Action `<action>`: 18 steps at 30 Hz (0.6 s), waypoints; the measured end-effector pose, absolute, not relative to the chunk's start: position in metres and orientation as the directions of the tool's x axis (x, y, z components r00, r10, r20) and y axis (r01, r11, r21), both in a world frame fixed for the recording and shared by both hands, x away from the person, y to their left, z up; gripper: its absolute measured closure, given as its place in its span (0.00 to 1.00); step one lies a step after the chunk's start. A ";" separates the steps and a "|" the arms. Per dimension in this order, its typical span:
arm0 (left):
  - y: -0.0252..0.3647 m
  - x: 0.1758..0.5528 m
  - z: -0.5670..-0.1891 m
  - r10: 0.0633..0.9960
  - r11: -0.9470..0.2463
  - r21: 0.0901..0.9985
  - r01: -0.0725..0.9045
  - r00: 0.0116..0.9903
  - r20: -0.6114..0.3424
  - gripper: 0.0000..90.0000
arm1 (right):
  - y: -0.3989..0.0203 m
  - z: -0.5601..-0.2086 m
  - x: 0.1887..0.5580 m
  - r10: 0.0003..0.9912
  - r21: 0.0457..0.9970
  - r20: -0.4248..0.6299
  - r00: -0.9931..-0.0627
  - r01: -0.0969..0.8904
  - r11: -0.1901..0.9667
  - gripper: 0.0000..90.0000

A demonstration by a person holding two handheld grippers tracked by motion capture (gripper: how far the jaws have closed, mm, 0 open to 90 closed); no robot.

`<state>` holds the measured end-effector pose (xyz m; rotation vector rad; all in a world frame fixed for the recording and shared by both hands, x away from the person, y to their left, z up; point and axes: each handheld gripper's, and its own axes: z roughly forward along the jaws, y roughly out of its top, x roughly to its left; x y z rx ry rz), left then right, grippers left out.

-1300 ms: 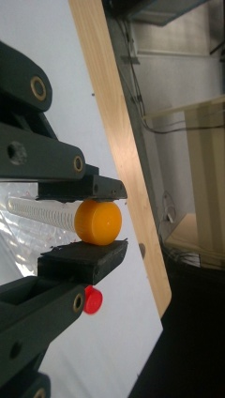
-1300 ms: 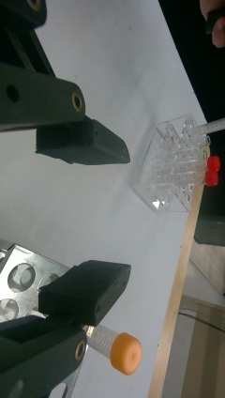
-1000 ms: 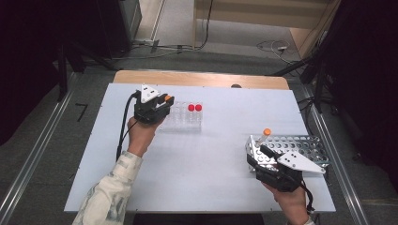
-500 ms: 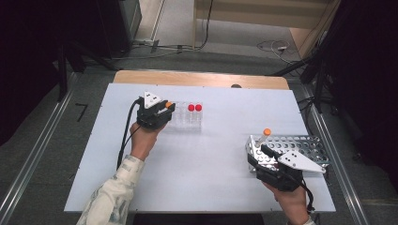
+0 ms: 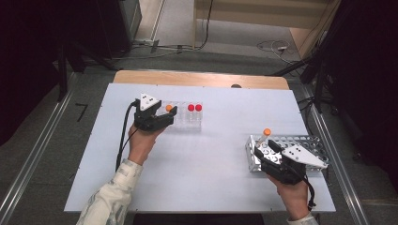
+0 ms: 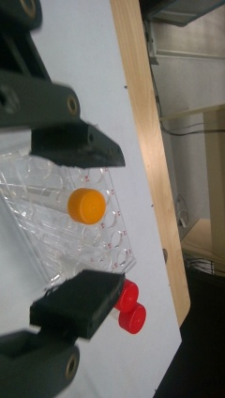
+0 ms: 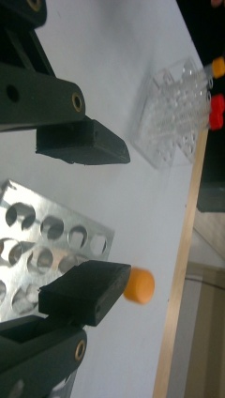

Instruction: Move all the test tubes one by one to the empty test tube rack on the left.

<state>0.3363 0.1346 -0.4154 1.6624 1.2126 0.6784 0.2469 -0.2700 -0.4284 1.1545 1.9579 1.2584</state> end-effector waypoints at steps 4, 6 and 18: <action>0.133 0.330 -0.414 0.928 -0.053 0.904 0.424 0.356 -0.112 0.21 | -0.276 -0.437 0.264 0.904 0.898 -0.002 -0.428 0.396 0.189 0.43; 0.131 0.326 -0.415 0.924 -0.047 0.903 0.427 0.362 -0.123 0.18 | -0.278 -0.441 0.272 0.916 0.893 -0.003 -0.402 0.411 0.183 0.43; 0.112 0.312 -0.413 0.898 -0.080 0.904 0.419 0.424 -0.118 0.17 | -0.275 -0.453 0.294 0.932 0.880 -0.012 -0.362 0.439 0.182 0.68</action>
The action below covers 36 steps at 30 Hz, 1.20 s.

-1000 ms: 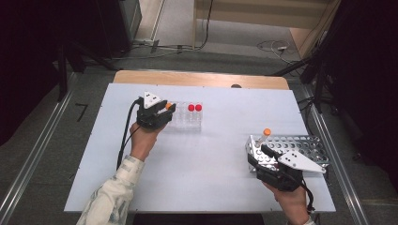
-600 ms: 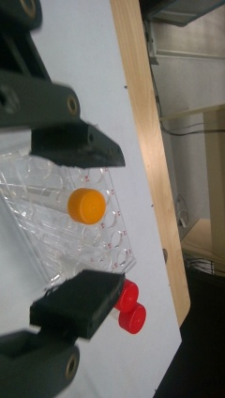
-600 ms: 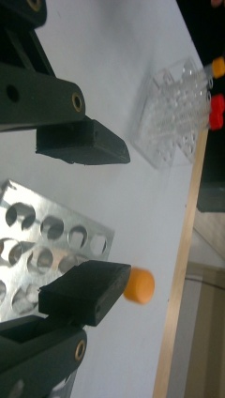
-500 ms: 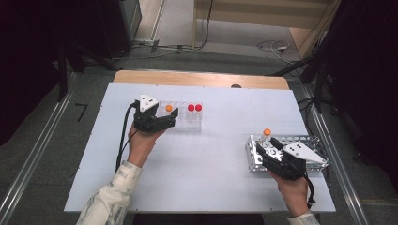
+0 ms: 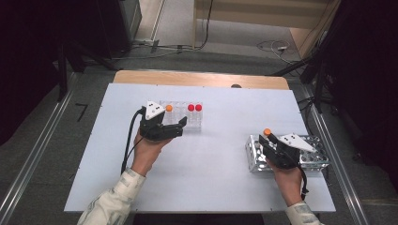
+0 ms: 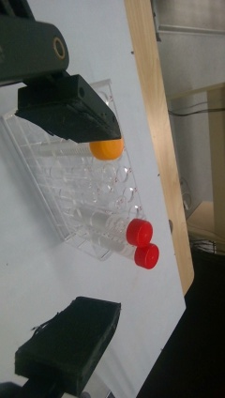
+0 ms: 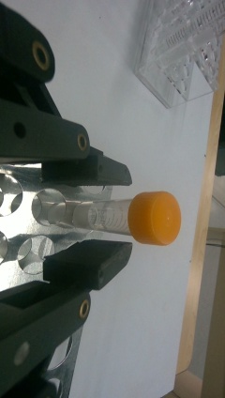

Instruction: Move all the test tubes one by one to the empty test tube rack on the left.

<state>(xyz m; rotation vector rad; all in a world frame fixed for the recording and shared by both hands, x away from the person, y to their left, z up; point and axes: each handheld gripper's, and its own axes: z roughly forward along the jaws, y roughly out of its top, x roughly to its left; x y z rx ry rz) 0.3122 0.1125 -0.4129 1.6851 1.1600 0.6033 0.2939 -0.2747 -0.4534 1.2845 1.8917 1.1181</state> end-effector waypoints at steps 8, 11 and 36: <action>0.107 0.310 -0.412 0.887 -0.089 0.905 0.416 0.446 -0.118 0.17 | -0.275 -0.452 0.296 0.936 0.873 -0.007 -0.353 0.454 0.178 0.79; 0.106 0.308 -0.411 0.885 -0.092 0.905 0.415 0.450 -0.117 0.17 | -0.275 -0.446 0.293 0.936 0.881 -0.005 -0.353 0.440 0.171 0.79; 0.082 0.287 -0.398 0.812 -0.110 0.918 0.380 0.567 -0.137 0.24 | -0.196 -0.410 0.267 0.814 0.906 -0.010 -0.580 0.339 0.253 0.80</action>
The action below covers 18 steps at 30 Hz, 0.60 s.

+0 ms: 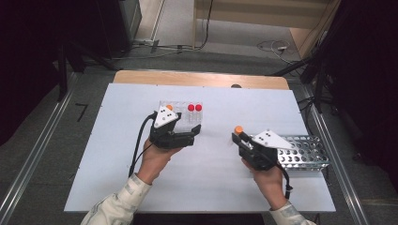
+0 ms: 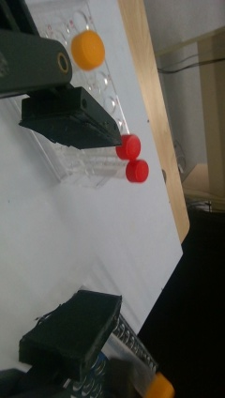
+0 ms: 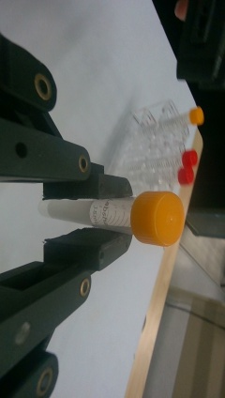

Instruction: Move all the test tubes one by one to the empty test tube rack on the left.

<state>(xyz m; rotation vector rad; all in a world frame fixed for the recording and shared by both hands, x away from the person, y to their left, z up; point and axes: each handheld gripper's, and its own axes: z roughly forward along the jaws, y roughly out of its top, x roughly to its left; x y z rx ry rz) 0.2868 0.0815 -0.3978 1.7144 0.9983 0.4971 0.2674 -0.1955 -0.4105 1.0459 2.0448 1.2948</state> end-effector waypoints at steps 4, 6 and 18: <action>0.072 0.281 -0.398 0.779 -0.136 0.918 0.373 0.612 -0.133 0.31 | -0.170 -0.422 0.268 0.778 0.893 -0.013 -0.628 0.344 0.292 0.80; 0.067 0.279 -0.399 0.763 -0.152 0.917 0.369 0.634 -0.129 0.34 | -0.159 -0.426 0.268 0.765 0.889 -0.014 -0.644 0.342 0.304 0.80; 0.053 0.274 -0.407 0.697 -0.202 0.906 0.371 0.705 -0.133 0.64 | -0.128 -0.432 0.267 0.726 0.880 -0.018 -0.688 0.334 0.338 0.80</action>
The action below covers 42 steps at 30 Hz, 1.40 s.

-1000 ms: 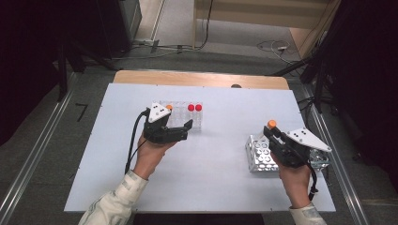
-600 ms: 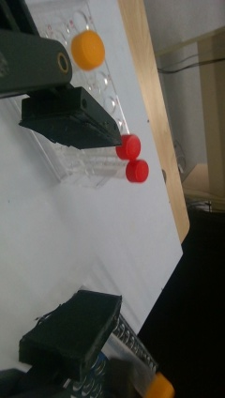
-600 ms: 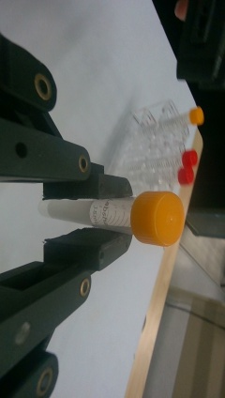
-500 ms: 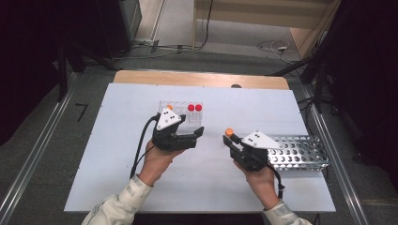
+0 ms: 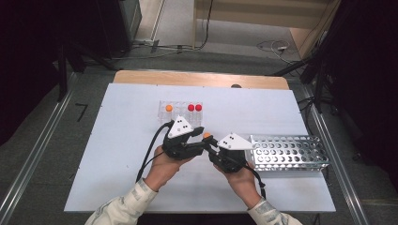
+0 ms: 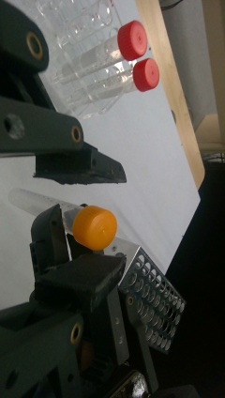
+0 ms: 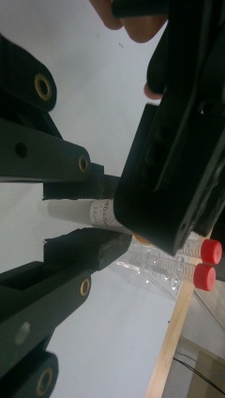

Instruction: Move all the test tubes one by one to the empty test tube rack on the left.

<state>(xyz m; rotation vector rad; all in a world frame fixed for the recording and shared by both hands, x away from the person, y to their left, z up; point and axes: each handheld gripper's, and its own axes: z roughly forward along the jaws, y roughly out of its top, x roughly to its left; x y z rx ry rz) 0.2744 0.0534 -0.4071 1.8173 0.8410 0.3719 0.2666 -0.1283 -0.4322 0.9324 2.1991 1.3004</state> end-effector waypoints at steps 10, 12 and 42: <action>0.058 0.275 -0.405 0.700 -0.208 0.911 0.357 0.705 -0.116 0.78 | -0.131 -0.430 0.265 0.706 0.882 -0.009 -0.708 0.327 0.340 0.63; 0.066 0.278 -0.402 0.716 -0.194 0.913 0.358 0.688 -0.118 0.78 | -0.135 -0.429 0.264 0.698 0.879 -0.009 -0.716 0.326 0.347 0.51; 0.161 0.337 -0.381 0.927 -0.038 0.930 0.365 0.362 -0.104 0.78 | -0.232 -0.419 0.246 0.792 0.881 0.040 -0.609 0.395 0.259 0.30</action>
